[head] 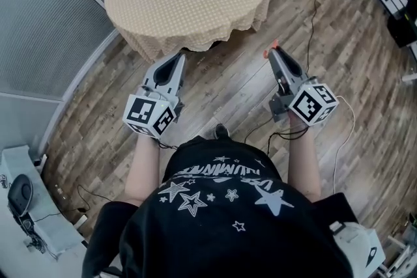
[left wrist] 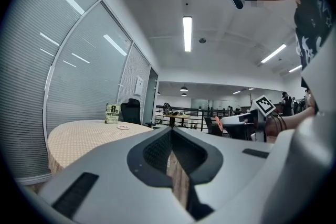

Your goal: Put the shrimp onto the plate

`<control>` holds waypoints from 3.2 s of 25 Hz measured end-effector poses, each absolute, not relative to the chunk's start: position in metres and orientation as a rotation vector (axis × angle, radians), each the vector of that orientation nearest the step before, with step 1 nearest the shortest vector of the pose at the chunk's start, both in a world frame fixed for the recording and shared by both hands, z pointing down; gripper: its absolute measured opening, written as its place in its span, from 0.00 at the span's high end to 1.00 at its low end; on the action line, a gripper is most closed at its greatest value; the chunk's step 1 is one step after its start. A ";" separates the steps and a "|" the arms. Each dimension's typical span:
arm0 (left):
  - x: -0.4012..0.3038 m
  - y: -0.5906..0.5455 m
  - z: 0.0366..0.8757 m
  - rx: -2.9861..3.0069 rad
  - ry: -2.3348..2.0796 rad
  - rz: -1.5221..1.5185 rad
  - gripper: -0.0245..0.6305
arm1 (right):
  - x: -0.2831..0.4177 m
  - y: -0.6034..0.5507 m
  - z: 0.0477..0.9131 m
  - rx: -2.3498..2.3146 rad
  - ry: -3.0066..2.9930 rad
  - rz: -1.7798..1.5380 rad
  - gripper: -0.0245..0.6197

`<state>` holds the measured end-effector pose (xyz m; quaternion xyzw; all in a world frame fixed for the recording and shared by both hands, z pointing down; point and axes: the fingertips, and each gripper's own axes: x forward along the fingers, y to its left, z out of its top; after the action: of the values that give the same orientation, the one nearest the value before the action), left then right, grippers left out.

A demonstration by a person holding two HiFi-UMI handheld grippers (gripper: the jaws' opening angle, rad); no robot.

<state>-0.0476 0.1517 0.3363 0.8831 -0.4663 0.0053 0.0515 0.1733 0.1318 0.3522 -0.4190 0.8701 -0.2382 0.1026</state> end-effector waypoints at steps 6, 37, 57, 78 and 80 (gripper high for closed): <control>-0.026 0.131 0.337 2.673 -1.437 0.016 0.96 | 0.194 0.111 0.358 -1.227 2.581 -0.706 0.85; -0.088 -0.097 0.377 2.597 -1.367 -0.016 0.96 | 0.141 -0.104 0.383 -1.299 2.586 -0.826 0.85; -0.097 -0.169 0.390 2.605 -1.319 -0.078 0.96 | 0.133 -0.170 0.377 -1.395 2.596 -0.789 0.85; -0.085 -0.259 0.382 2.470 -1.636 0.004 0.96 | 0.159 -0.328 0.390 -1.141 2.720 -0.852 0.85; -0.080 -0.275 0.382 2.432 -1.674 0.003 0.96 | 0.163 -0.352 0.396 -1.108 2.743 -0.878 0.85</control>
<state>-0.0801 -0.2746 0.3819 0.8200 -0.5645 0.0011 0.0946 0.1627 -0.3521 0.3958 -0.3590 0.8885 -0.2844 0.0279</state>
